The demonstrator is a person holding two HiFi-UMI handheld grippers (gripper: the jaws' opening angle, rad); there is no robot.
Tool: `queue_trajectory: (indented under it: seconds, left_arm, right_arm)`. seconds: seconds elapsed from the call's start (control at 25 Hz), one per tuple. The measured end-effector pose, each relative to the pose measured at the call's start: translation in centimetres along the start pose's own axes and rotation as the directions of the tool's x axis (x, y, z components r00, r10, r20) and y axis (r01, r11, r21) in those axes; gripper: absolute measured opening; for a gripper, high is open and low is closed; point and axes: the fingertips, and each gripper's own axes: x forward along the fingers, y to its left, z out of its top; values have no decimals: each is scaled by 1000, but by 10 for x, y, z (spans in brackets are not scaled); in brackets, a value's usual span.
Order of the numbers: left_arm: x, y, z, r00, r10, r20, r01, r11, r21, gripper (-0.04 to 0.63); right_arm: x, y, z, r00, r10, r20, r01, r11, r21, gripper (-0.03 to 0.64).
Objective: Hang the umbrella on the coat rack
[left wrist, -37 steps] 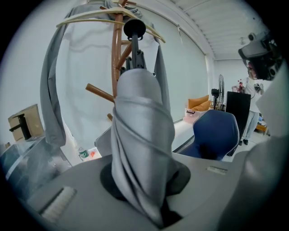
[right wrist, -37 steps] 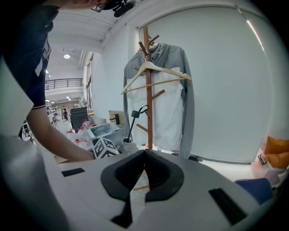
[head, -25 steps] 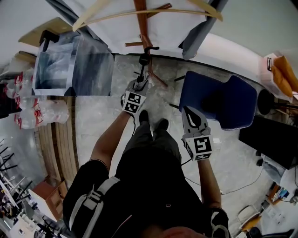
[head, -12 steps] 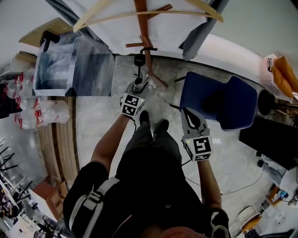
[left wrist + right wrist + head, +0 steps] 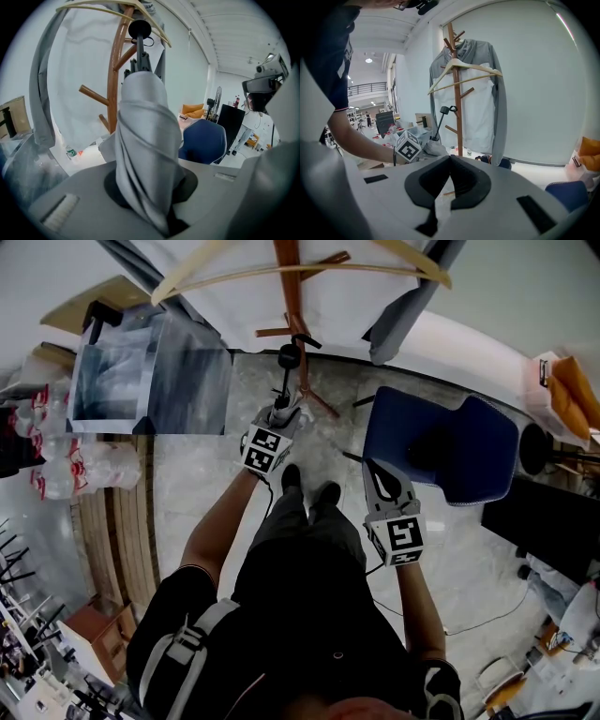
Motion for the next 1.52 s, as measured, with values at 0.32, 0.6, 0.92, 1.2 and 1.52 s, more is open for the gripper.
queue_trajectory:
  seconds: [0.32,0.6,0.92,1.2,1.52]
  left_arm:
    - [-4,-2,5,999,-14,-37,14,1000,-9,55]
    - [-11,2,2,997,25,-72,-23,999,36,55]
    - [-16,9,11,998,47,-39,-46,998,34,55]
    - [-9,15,5,998,41,-54,-38,998,39,55]
    - [3,23,1,999,44,-25,-43,998,47,55]
  right_arm:
    - [0,1,-3,1000,8,-10,-8,1000,1,2]
    - [1,2,-1,1000,13,-4,-12,1000,8,2]
    - [4,4,-3,1000,25,-14,-25,1000,1,2]
    - [6,9,4,999,38,9,-38,999,-2,2]
    - [17,19,18,995,78,58,-76,996,-41,2]
